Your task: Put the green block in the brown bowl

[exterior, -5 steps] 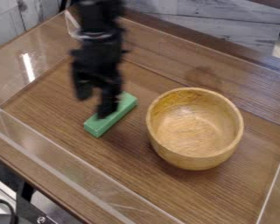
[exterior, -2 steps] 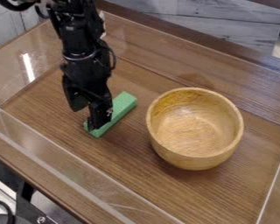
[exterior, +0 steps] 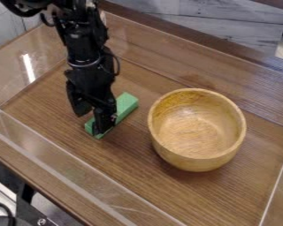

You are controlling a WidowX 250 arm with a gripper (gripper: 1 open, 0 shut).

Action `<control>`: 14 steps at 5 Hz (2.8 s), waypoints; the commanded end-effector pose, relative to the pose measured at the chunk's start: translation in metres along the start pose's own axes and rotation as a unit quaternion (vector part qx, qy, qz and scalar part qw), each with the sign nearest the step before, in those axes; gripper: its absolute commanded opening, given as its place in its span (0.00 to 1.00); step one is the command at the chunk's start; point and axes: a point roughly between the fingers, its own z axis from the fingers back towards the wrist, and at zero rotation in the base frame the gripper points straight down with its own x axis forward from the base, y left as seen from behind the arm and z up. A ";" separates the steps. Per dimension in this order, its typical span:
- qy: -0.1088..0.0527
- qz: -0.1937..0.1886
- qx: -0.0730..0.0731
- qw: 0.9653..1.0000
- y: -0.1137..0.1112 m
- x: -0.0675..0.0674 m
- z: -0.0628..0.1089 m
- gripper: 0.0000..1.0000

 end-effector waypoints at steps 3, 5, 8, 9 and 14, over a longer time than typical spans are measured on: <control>-0.017 0.012 0.002 1.000 0.004 0.013 0.000 1.00; -0.011 0.025 -0.009 1.000 0.001 0.012 0.003 0.00; 0.010 0.063 -0.035 0.997 -0.008 0.006 0.029 0.00; 0.011 0.070 -0.040 0.997 -0.010 0.006 0.038 0.00; -0.007 0.065 -0.051 0.997 -0.045 0.027 0.065 0.00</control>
